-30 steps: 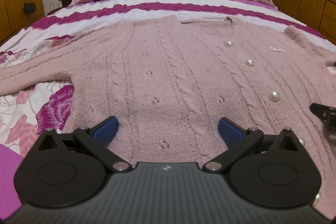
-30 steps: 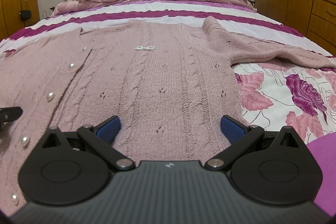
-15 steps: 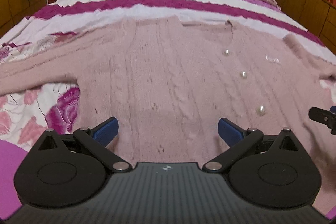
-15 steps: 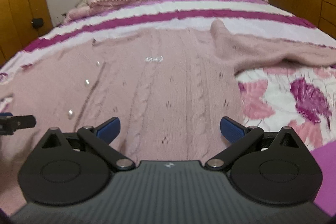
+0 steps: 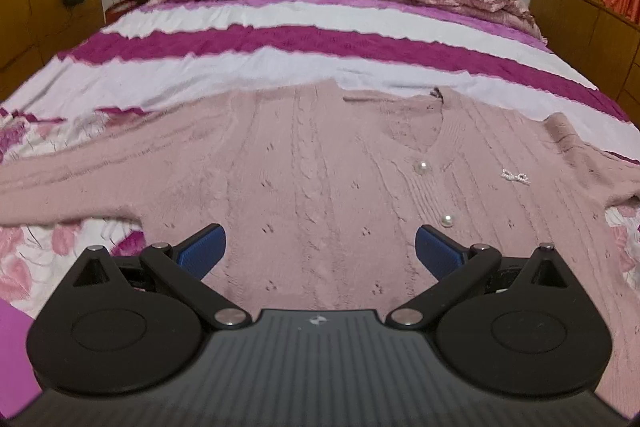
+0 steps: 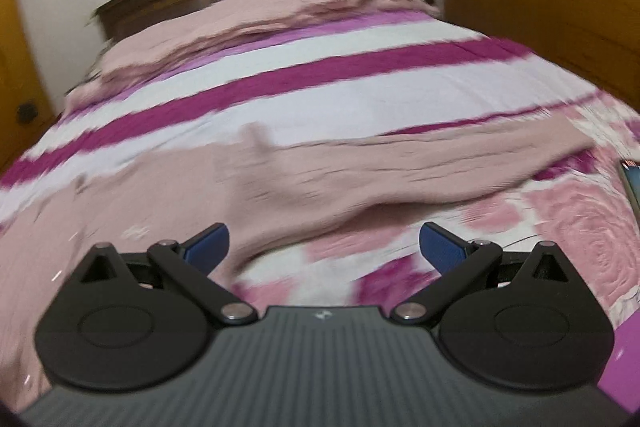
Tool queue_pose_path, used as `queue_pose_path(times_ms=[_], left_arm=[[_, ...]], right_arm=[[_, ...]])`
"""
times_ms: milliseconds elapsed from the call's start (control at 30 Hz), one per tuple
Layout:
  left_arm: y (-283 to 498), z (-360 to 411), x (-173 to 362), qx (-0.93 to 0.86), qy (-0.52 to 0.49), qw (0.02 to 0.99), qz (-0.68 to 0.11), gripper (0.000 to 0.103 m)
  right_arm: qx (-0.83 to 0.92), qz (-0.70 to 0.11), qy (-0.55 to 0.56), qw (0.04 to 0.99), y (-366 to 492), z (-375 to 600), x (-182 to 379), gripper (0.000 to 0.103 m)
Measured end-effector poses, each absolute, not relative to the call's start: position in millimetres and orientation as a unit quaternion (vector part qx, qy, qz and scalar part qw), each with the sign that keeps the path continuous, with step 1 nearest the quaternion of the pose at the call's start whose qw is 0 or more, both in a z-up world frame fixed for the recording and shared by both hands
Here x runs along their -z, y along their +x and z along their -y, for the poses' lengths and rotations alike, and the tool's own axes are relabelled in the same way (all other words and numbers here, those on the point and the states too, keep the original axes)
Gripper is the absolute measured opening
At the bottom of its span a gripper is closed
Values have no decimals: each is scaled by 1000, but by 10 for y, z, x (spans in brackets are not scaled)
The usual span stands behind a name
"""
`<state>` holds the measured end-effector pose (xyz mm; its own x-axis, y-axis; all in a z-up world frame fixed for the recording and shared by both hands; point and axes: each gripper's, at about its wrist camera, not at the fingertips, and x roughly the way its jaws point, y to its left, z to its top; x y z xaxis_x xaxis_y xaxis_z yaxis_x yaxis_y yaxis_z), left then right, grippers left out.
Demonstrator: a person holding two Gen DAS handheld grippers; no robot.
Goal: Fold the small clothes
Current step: 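Grasp the cardigan sleeve cuff with the right gripper and lift it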
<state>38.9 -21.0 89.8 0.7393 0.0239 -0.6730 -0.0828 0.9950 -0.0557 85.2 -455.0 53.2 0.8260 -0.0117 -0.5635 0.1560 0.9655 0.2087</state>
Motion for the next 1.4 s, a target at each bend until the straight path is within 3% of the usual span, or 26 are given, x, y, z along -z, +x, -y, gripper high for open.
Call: queue_pose_path(times_ms=[300,667,800,833,1100,1400], left_arm=[[493,238,-751,-42,-61,918,-390,103],[586,168,-634,-56,-82,909,-406,103],[604,124,-599,-63,-100,900,-420,103],[600,107,-594,-66,-103,899,-420,103],[502,50,-629,-66,-104,904,-410,103],[423,78,-644,-55,-93,904,-413,103]], right_arm=[[163,-285,225,917,1388,5577,-165,103],[138,-249,298,911,1860,5953,52,101],[146,-236,331,902,1891,6053,4,48],[149,-236,328,902,1891,6066,-11,19],[177,-174,260,933,1499,6084,-428,15],[153,-180,238,942,1334,5971,-821,15]])
